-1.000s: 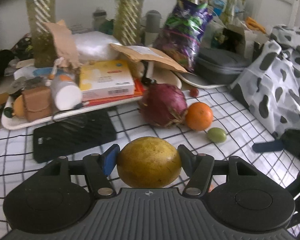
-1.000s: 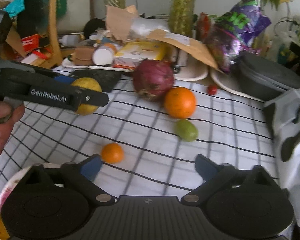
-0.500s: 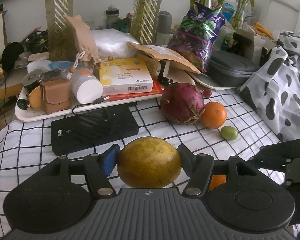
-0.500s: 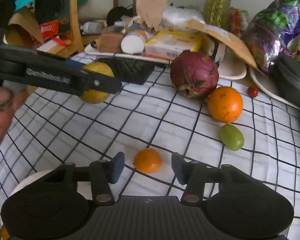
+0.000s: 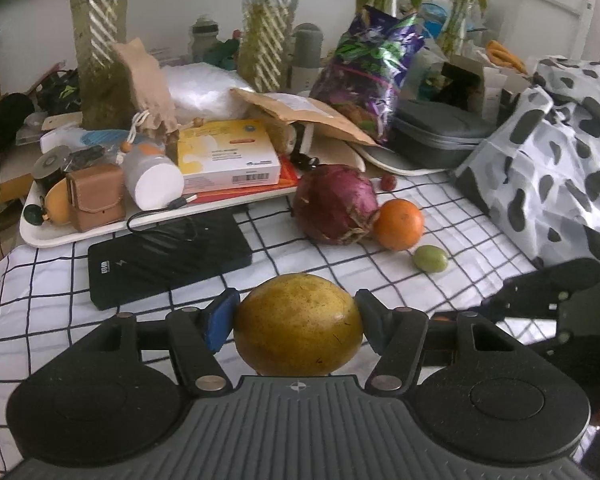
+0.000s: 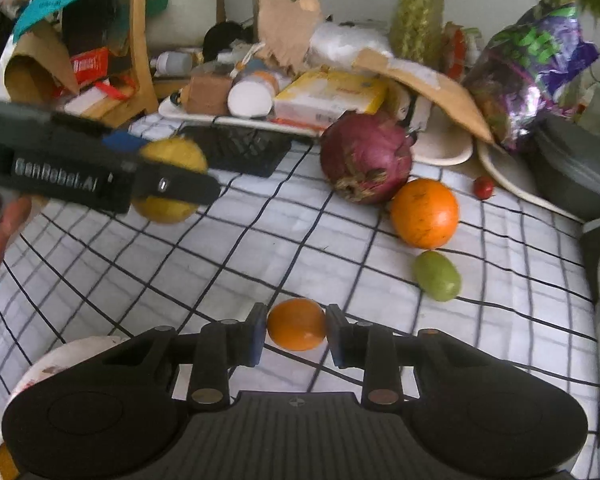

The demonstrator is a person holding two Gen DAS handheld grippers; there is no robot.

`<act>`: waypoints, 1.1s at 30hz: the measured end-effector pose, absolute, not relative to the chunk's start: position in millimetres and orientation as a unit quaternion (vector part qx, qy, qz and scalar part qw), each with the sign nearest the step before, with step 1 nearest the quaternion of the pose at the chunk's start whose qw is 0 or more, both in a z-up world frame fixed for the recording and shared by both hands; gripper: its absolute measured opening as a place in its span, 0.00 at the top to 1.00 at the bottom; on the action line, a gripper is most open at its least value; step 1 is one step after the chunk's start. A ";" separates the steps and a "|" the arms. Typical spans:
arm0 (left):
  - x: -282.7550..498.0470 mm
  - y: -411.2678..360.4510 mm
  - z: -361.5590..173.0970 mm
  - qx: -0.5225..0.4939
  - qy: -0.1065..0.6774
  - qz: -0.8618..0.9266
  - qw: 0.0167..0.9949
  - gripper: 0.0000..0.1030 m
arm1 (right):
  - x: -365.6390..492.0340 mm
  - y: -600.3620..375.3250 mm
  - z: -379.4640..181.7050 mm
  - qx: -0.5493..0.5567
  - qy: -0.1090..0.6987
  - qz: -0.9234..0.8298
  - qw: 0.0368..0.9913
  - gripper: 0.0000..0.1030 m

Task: Organize fruits
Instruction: 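Grasp the yellow pear with the left tool while the right tool grasps the small orange tomato, then place the pear on the plate with the left tool while the right tool places the tomato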

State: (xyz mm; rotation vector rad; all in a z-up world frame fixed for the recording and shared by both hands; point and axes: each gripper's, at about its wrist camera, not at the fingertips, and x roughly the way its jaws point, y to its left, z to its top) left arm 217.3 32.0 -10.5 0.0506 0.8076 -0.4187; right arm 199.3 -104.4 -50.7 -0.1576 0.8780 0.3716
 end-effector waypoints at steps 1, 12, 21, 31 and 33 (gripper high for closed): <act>214.7 31.0 -9.3 0.025 0.390 -0.204 0.898 0.40 | 197.3 -107.3 -47.3 -0.072 0.419 0.177 0.888 0.68; 169.4 14.7 1.0 0.034 0.390 -0.226 0.892 0.40 | 162.5 -122.1 -24.4 -0.049 0.401 0.172 0.899 0.68; 136.0 3.9 3.4 0.031 0.396 -0.243 0.885 0.40 | 125.6 -127.1 -14.9 -0.050 0.397 0.173 0.900 0.68; 125.3 -18.2 -15.6 0.043 0.437 -0.251 0.863 0.40 | 89.2 -130.2 -15.1 -0.075 0.412 0.181 0.890 0.68; 128.6 -21.7 -22.0 0.039 0.450 -0.248 0.857 0.40 | 84.0 -130.9 -16.9 -0.083 0.417 0.184 0.886 0.68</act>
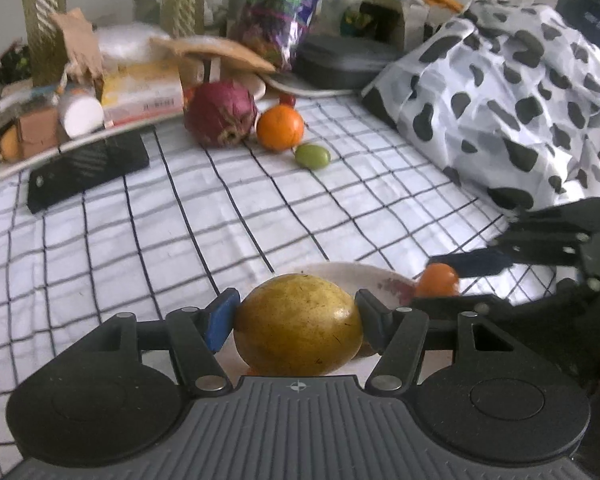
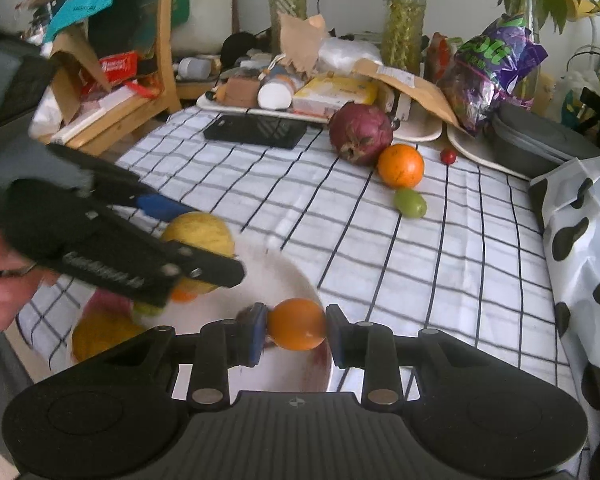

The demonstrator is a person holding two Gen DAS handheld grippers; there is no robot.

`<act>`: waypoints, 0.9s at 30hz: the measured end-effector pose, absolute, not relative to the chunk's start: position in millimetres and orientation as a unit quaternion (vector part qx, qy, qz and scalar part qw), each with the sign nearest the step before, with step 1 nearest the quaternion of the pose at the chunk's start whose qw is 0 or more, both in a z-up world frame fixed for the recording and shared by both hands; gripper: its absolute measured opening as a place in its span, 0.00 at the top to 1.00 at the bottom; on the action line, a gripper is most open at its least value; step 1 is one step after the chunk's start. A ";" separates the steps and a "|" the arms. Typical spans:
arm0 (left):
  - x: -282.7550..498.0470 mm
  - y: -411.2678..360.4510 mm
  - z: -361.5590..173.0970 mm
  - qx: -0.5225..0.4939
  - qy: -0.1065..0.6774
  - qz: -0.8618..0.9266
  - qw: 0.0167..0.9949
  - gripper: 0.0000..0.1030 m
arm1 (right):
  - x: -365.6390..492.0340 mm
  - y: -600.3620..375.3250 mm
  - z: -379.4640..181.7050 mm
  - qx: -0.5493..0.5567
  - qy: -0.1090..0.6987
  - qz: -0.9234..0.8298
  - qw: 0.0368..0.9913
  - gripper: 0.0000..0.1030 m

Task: Organize fruits
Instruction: 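Place the pear on the plate with the left tool while the right tool places the tomato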

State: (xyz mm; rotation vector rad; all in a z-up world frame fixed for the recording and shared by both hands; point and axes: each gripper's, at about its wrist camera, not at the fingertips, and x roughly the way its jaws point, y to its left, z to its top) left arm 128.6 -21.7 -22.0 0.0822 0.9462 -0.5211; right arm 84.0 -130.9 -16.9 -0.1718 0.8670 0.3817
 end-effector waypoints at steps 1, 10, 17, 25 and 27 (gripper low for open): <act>129.0 -22.0 -24.0 0.036 0.452 -0.247 0.856 0.40 | 81.2 -131.7 -17.8 -0.086 0.419 0.184 0.885 0.68; 139.3 -32.7 -35.5 0.002 0.484 -0.245 0.840 0.39 | 67.8 -135.0 -22.8 -0.097 0.431 0.185 0.878 0.68; 127.7 -22.6 -20.3 -0.003 0.456 -0.214 0.864 0.32 | 58.8 -131.9 -23.5 -0.097 0.433 0.191 0.876 0.68; 95.8 -4.5 0.0 0.001 0.429 -0.194 0.882 0.32 | 51.5 -124.9 -25.5 -0.099 0.436 0.195 0.873 0.68; 87.8 -0.8 1.6 0.006 0.429 -0.192 0.883 0.32 | 51.2 -123.6 -25.3 -0.094 0.436 0.194 0.874 0.68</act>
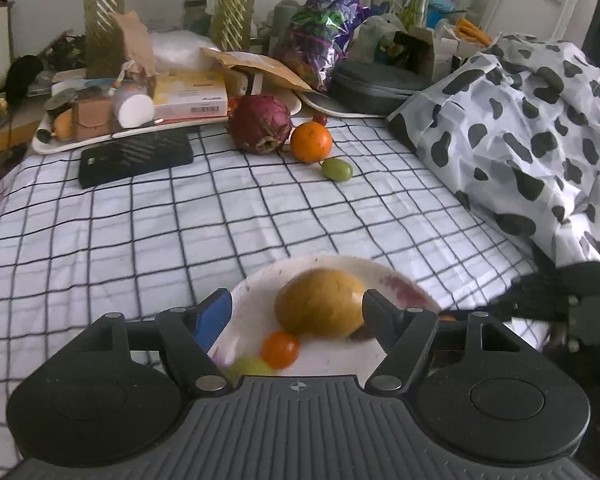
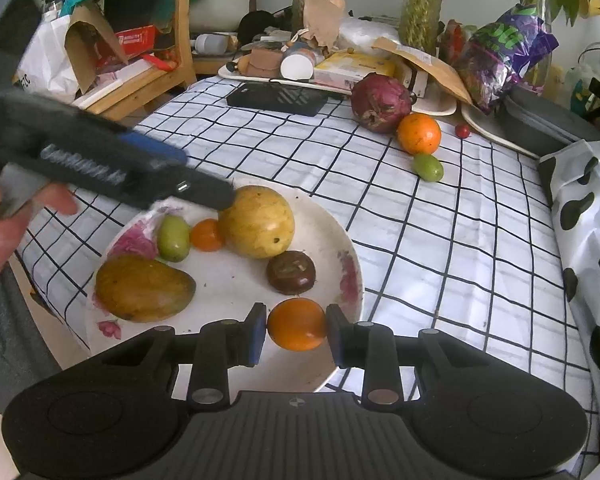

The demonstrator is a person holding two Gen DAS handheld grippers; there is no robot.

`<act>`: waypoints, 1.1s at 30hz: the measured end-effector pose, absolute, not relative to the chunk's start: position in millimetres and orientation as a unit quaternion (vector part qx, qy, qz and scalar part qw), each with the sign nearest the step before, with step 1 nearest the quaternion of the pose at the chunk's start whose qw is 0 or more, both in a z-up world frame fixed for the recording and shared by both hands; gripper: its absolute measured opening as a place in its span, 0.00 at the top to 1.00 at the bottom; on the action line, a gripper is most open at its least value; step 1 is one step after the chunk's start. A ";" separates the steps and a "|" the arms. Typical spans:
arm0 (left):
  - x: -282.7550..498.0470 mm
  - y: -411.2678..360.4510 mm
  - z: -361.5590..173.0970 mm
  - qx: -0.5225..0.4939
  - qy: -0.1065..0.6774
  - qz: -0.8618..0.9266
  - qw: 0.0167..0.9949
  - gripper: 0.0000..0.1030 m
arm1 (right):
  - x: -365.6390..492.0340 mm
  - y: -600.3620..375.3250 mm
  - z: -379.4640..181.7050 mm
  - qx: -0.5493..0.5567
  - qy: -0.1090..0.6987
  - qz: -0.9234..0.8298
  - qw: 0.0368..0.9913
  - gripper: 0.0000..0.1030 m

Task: Organize fruits
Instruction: 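Place the pear on the plate with the left tool while the right tool places the tomato, then lift both open tools from the plate toward the red dragon fruit and green plum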

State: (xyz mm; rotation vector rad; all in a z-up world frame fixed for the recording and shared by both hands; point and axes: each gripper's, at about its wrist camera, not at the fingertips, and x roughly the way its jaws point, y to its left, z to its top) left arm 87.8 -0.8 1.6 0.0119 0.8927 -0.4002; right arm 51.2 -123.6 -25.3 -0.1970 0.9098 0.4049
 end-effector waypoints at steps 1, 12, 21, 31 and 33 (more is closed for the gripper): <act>83.4 1.2 2.4 0.009 0.428 -0.190 0.884 0.32 | 51.1 -122.8 -25.1 -0.092 0.435 0.194 0.874 0.68; 49.4 27.0 2.9 0.006 0.427 -0.160 0.890 0.32 | 62.4 -100.8 -25.1 -0.063 0.433 0.212 0.874 0.67; 40.3 34.2 -0.3 -0.002 0.434 -0.151 0.888 0.32 | 62.4 -105.8 -15.4 -0.039 0.405 0.200 0.892 0.21; 29.3 33.4 -6.1 -0.010 0.455 -0.139 0.880 0.32 | 29.2 -124.4 -15.9 -0.075 0.413 0.143 0.896 0.00; 25.7 31.1 -7.5 -0.008 0.459 -0.143 0.877 0.32 | 24.9 -122.9 -18.3 -0.088 0.417 0.137 0.894 0.00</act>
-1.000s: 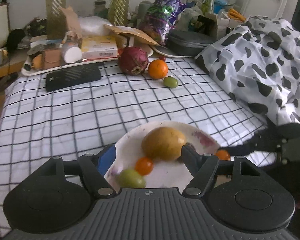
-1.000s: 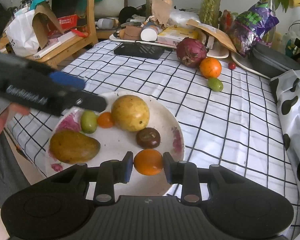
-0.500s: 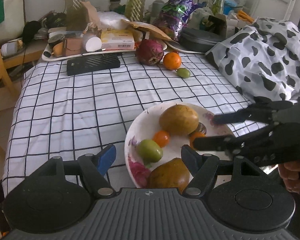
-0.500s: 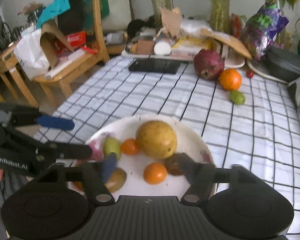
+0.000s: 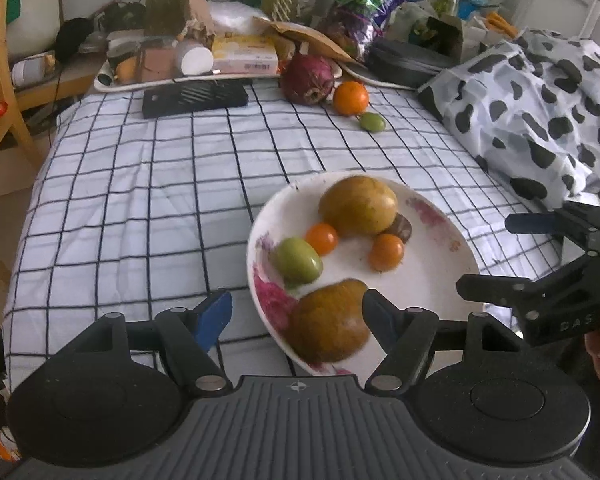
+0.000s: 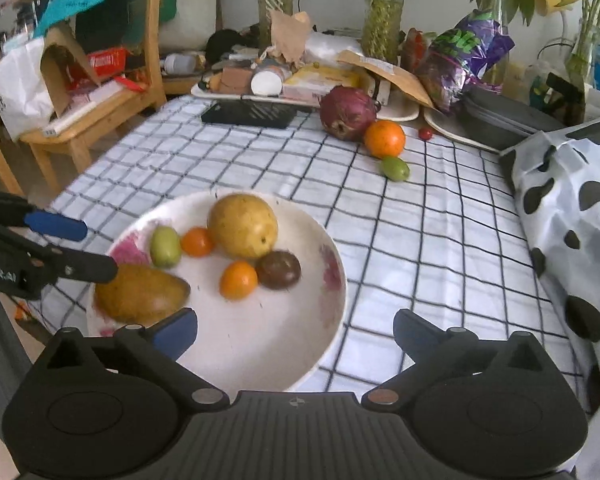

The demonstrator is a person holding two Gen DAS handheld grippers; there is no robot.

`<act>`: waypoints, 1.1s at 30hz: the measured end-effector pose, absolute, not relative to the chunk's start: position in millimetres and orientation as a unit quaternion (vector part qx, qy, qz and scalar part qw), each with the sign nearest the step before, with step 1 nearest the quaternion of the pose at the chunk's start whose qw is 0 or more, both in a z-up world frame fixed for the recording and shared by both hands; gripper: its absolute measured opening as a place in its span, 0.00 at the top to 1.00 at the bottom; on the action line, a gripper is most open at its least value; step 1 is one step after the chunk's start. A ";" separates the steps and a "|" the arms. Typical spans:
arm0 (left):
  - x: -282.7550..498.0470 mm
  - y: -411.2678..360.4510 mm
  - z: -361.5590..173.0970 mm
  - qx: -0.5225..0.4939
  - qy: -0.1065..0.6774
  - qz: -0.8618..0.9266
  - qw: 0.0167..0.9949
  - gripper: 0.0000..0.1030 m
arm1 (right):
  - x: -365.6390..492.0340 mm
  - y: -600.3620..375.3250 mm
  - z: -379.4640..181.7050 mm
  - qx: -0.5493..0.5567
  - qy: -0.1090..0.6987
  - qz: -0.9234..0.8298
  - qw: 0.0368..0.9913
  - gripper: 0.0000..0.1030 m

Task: Organize fruits
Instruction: 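Lift both open tools from the plate toward the red dragon fruit and green plum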

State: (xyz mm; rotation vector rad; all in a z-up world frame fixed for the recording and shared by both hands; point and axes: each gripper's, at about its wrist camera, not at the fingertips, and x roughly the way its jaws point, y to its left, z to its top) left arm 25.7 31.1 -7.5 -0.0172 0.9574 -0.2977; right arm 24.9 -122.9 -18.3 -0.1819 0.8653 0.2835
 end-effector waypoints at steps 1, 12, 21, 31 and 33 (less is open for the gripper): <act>24.2 28.9 -7.8 -0.005 0.460 -0.145 0.876 0.32 | 23.2 -121.9 -19.8 -0.097 0.419 0.133 0.893 0.00; 26.6 10.9 -8.2 0.020 0.455 -0.165 0.875 0.32 | 26.9 -113.9 -28.3 -0.142 0.429 0.110 0.885 0.00; 26.1 9.9 -7.7 0.025 0.453 -0.167 0.875 0.32 | 28.8 -117.4 -26.3 -0.137 0.424 0.098 0.890 0.00; 24.2 9.9 -5.4 0.026 0.446 -0.166 0.879 0.32 | 28.2 -117.4 -25.2 -0.135 0.420 0.093 0.893 0.00; 24.2 9.6 -5.4 0.026 0.446 -0.166 0.879 0.32 | 28.6 -117.7 -25.0 -0.134 0.420 0.092 0.893 0.00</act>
